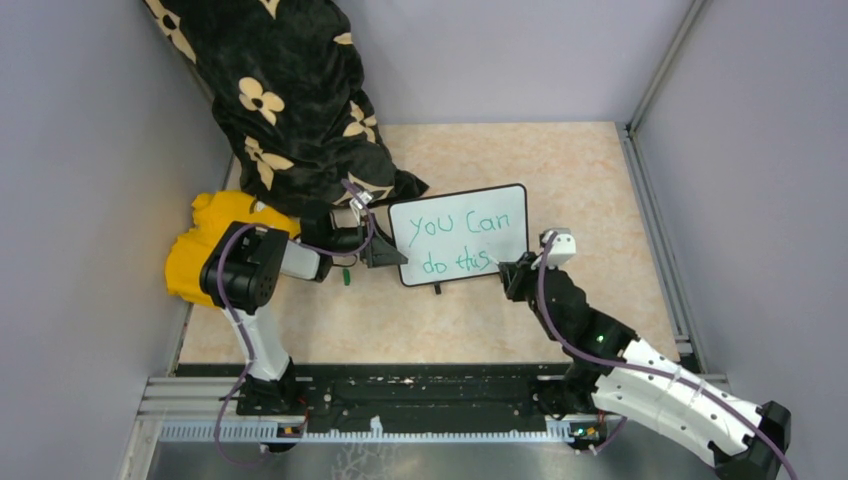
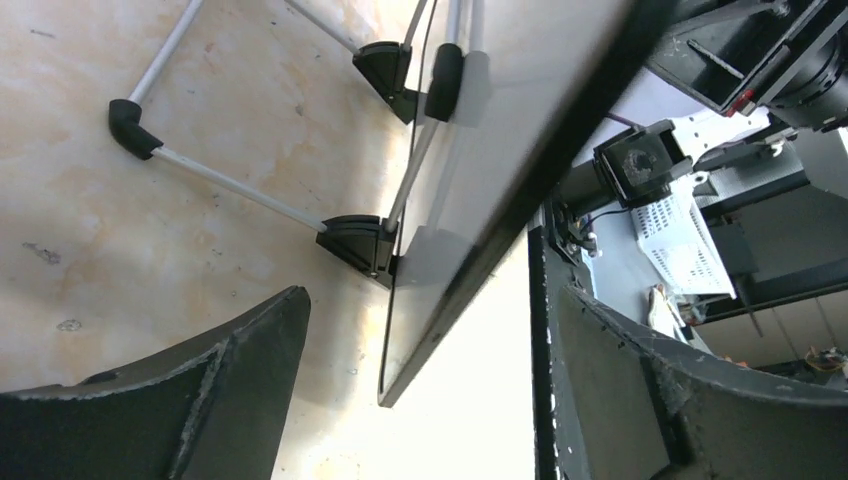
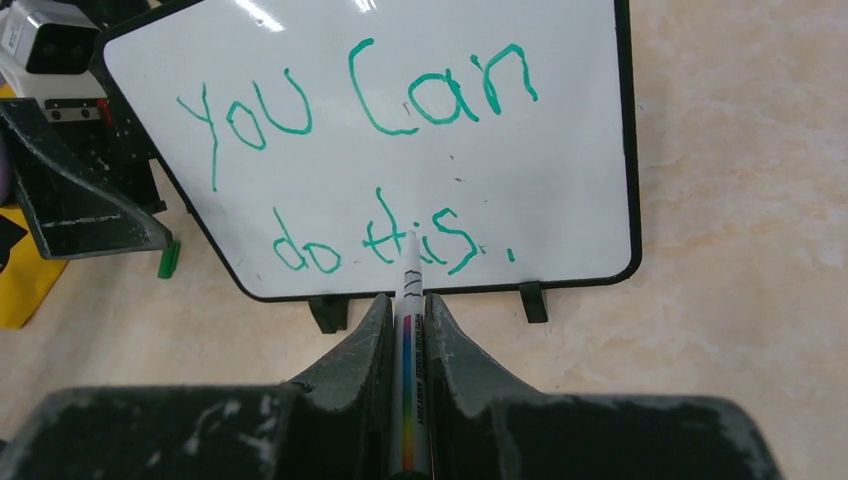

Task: Write a sentence on the whiteboard
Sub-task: Write a sentence on the whiteboard, then close the whiteboard marker at the center of the board.

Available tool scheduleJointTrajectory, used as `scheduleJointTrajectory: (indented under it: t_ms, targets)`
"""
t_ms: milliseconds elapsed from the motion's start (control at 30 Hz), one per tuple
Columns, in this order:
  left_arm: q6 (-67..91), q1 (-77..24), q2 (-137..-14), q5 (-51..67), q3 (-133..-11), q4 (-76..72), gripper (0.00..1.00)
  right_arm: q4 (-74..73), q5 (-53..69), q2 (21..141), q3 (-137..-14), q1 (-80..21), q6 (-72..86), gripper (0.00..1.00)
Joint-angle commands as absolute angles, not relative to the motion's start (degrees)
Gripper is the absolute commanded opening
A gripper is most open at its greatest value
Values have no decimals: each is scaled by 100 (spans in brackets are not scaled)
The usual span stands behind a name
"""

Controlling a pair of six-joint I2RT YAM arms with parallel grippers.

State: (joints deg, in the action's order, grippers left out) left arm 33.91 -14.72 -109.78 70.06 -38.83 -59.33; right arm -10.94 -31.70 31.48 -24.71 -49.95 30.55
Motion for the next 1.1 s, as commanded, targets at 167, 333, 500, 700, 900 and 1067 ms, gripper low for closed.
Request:
scheduleJointTrajectory:
  t_ms: [167,333,500,700,900,1067]
  targets:
    - [3112,-1225,-9635,6511,-3495,-5270,99,-1193,-2619,2900,-3038,-4948,2814,0]
    - [2396,-921,-7905,4495,-3687,-2483,99,-1236,-2345,2769,-3161,-4948,2698,0]
    - [3440,-898,-6714,1135,-3853,-747,99,-1332,-2177,2574,-3265,-4943,2599,0]
    - [3203,-904,-6160,1307,-3874,-346,99,-1520,-2180,2481,-3434,-4948,2435,0]
    - [2820,-930,-5953,2509,-3480,-759,99,-1601,-2310,2330,-3421,-4947,2374,0]
    - [2405,-940,-6157,1015,-4096,1365,99,-1694,-2436,2127,-3373,-4948,2364,0]
